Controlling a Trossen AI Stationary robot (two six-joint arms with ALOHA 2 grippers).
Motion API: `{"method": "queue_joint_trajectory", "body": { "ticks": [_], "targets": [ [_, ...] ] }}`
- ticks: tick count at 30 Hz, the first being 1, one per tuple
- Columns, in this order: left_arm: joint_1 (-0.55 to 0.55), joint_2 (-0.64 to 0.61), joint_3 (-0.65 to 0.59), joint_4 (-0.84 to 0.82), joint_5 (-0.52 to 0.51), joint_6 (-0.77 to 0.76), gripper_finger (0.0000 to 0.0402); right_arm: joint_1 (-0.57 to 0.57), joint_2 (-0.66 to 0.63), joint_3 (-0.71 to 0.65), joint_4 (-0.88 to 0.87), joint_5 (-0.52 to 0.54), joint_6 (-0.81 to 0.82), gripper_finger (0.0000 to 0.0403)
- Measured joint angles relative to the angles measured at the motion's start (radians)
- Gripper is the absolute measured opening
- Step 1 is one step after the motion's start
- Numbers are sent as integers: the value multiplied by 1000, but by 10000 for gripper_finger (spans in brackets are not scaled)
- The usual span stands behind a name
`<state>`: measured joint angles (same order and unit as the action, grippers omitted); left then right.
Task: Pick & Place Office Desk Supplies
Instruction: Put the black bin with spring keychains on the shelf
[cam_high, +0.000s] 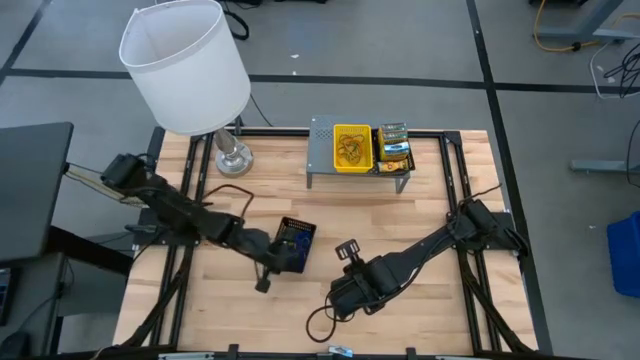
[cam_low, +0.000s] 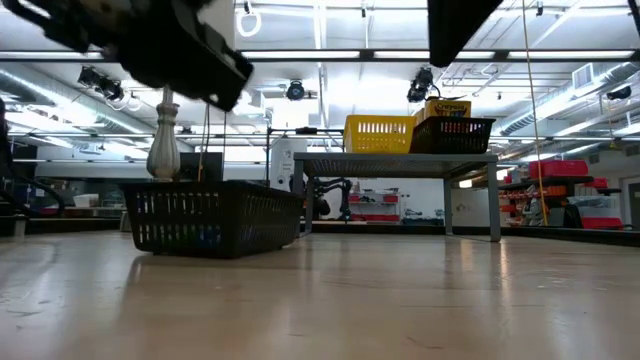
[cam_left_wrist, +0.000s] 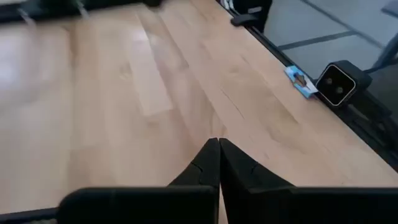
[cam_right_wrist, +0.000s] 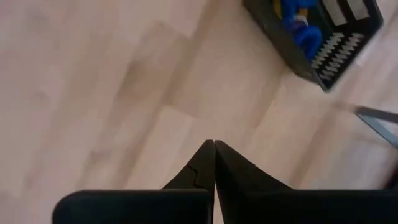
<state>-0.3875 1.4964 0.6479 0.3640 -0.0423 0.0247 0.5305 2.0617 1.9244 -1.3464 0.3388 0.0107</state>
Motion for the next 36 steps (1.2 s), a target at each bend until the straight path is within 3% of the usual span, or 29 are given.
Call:
{"method": "queue_joint_trajectory", "body": {
  "ticks": [7, 10, 14, 18, 23, 31, 36],
  "targets": [
    [-121, -233, -17, -167, -203, 60, 1, -33, 0, 0, 156, -102, -17, 11],
    [-183, -351, -106, -32, -270, 90, 1, -43, 0, 0, 264, -122, -62, 7],
    [-229, -496, -284, 215, -287, 118, 1, -58, 0, 0, 426, -175, -132, 5],
    [-235, -602, -434, 314, -294, 109, 1, -92, 0, -1, 552, -259, -174, 16],
    [-225, -673, -545, 319, -302, 107, 1, -158, 28, -2, 644, -295, -161, 67],
    [-137, -700, -640, 310, -360, 82, 3, -255, 150, 24, 704, -332, -123, 207],
    [-88, -698, -639, 286, -355, 55, 5, -299, 224, 74, 678, -376, -97, 225]
  ]
}}
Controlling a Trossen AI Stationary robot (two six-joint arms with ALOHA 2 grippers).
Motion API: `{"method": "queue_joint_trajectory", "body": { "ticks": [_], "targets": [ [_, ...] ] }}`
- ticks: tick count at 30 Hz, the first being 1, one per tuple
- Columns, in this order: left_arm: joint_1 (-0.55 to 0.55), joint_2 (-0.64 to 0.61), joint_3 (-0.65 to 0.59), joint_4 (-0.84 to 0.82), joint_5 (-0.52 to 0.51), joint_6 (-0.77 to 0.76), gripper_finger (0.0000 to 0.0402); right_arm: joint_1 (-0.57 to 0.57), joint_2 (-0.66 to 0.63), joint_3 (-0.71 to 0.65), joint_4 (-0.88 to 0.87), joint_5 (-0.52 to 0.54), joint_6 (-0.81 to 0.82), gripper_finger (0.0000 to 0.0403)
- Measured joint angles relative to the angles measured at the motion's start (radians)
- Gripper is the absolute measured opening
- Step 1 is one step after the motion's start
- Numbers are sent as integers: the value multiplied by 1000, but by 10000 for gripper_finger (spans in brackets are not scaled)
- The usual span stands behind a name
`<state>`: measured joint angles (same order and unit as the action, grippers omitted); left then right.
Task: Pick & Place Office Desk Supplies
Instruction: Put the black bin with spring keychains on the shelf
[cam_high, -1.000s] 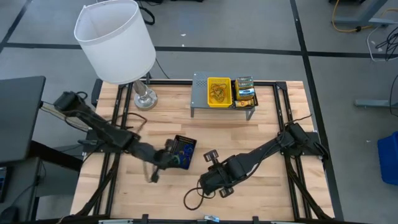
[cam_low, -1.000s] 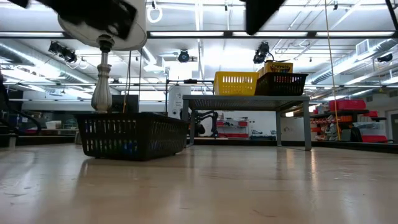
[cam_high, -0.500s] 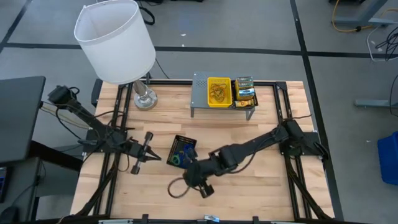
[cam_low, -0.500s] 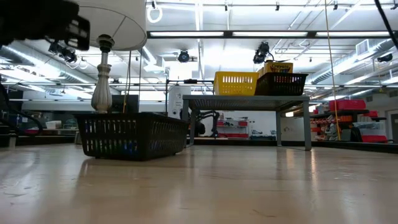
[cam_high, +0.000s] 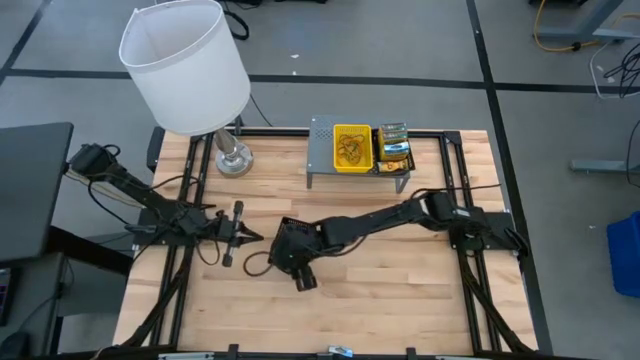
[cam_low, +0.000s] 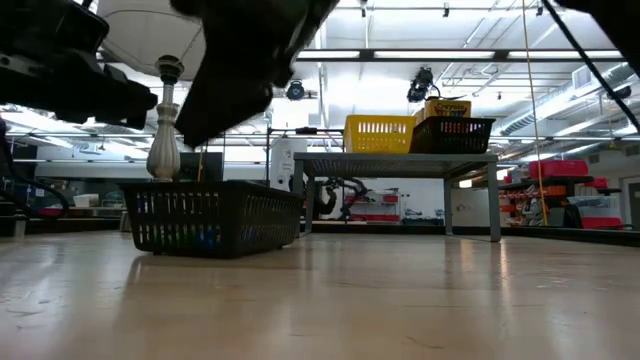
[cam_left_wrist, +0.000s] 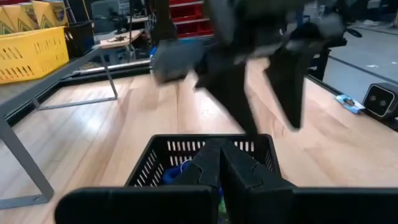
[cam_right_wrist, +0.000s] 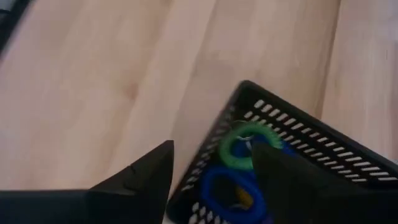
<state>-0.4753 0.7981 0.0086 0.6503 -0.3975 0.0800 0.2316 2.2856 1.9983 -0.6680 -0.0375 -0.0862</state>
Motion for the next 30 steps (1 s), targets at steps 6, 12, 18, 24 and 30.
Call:
{"method": "queue_joint_trajectory", "body": {
  "ticks": [6, 12, 18, 24, 30],
  "targets": [
    [14, 5, 0, -6, 15, -12, 7, -2, 49, 14, -3, -20, 16, 208],
    [14, 5, 0, -10, 17, -12, 8, 28, 77, 14, -42, 37, 30, 202],
    [14, 5, 0, -4, 17, -13, 8, 47, 82, 15, -110, 173, 56, 201],
    [14, 5, -1, 8, 17, -13, 8, 47, 82, 15, -151, 197, 52, 182],
    [14, 5, -1, 10, 17, -17, 9, 40, 82, 15, -145, 195, 2, 118]
  ]
}}
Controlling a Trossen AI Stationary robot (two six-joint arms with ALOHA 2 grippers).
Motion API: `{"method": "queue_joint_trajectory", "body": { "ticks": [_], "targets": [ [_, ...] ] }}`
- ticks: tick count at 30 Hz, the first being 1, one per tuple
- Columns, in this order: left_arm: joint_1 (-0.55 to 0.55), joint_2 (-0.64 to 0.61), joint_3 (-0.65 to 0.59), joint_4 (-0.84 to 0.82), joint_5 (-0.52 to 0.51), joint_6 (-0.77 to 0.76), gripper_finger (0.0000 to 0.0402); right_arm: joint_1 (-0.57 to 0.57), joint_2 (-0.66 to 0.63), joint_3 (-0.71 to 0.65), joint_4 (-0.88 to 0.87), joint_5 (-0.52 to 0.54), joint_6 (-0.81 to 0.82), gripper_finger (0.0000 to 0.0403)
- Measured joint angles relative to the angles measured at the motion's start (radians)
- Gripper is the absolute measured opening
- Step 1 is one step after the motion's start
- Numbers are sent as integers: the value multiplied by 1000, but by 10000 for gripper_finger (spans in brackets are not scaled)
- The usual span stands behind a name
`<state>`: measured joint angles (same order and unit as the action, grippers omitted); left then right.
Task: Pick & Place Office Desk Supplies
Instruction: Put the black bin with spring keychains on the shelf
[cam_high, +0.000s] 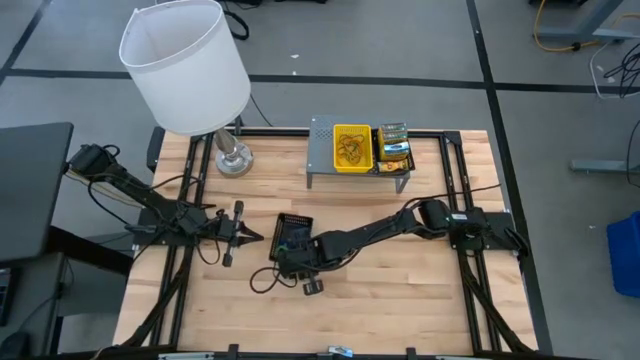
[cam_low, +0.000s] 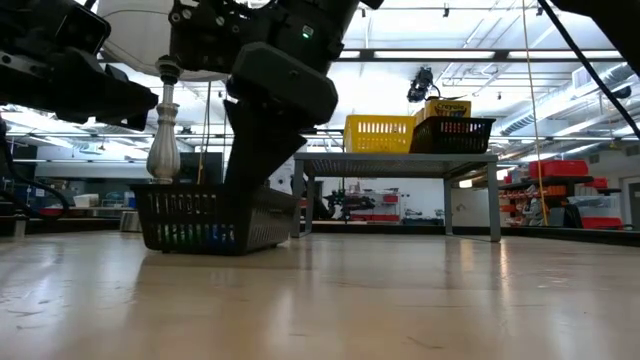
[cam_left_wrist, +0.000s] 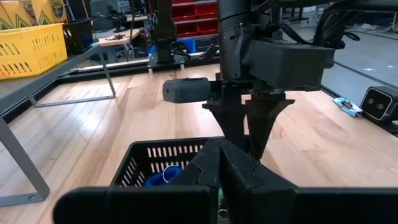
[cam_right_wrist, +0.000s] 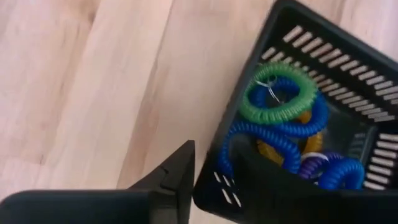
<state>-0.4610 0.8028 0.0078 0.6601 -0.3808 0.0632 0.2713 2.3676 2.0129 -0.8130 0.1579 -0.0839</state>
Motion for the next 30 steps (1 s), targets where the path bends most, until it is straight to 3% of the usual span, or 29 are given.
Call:
{"method": "queue_joint_trajectory", "body": {
  "ticks": [8, 14, 30],
  "targets": [
    [0, 0, 0, 3, 0, -13, 9, -25, 0, 0, 46, -31, -18, 94],
    [-4, 0, 0, 3, 0, -13, 9, -34, -1, 0, 33, -32, -11, 14],
    [-3, 0, 0, 2, 0, -12, 9, 13, -33, -1, -128, 60, -19, 9]
  ]
}}
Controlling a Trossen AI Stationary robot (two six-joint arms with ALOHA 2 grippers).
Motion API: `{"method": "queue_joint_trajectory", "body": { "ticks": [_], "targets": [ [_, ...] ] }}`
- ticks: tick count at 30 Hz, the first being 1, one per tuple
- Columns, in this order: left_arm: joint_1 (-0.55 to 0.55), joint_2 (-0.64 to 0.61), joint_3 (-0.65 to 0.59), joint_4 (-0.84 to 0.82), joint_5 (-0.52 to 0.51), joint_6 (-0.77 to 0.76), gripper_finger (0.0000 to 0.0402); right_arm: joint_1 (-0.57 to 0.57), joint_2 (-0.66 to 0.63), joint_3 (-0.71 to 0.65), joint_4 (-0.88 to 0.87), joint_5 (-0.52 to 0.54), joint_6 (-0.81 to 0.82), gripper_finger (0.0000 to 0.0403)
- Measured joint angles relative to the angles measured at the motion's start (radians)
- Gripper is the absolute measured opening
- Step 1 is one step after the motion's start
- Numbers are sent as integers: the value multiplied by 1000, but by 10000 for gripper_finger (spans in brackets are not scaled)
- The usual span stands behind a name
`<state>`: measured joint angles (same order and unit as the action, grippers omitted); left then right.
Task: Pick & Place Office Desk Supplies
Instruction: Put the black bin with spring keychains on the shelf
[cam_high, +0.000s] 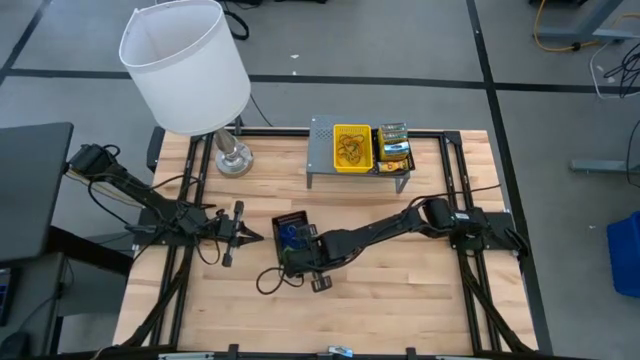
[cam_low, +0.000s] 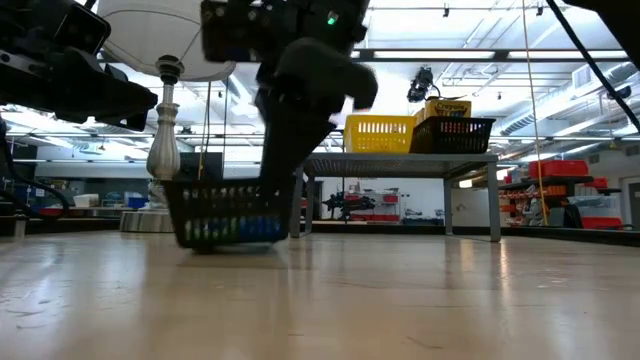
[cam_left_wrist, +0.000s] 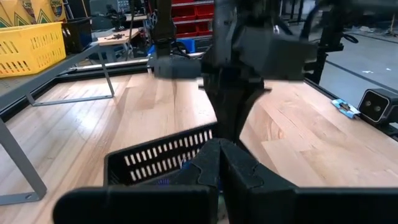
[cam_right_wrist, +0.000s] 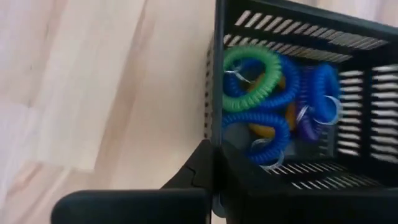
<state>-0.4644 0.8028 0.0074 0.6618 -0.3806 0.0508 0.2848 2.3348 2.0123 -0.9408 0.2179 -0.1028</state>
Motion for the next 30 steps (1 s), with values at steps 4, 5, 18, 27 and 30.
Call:
{"method": "queue_joint_trajectory", "body": {
  "ticks": [4, 5, 18, 27, 30],
  "targets": [
    [0, 0, 0, -3, 0, -1, 9, 0, -54, -1, -32, 10, -2, 8],
    [0, 0, 0, -4, 4, -1, 9, 0, -71, -1, -44, 12, -2, 8],
    [0, 0, 0, 0, 16, -1, 9, -30, -242, -1, -118, 203, -62, 6],
    [0, 0, 0, -4, 15, -7, 9, -76, -257, -1, -155, 259, -128, 6],
    [0, 0, 0, -6, 15, -7, 9, -91, -257, -1, -155, 278, -135, 6]
  ]
}}
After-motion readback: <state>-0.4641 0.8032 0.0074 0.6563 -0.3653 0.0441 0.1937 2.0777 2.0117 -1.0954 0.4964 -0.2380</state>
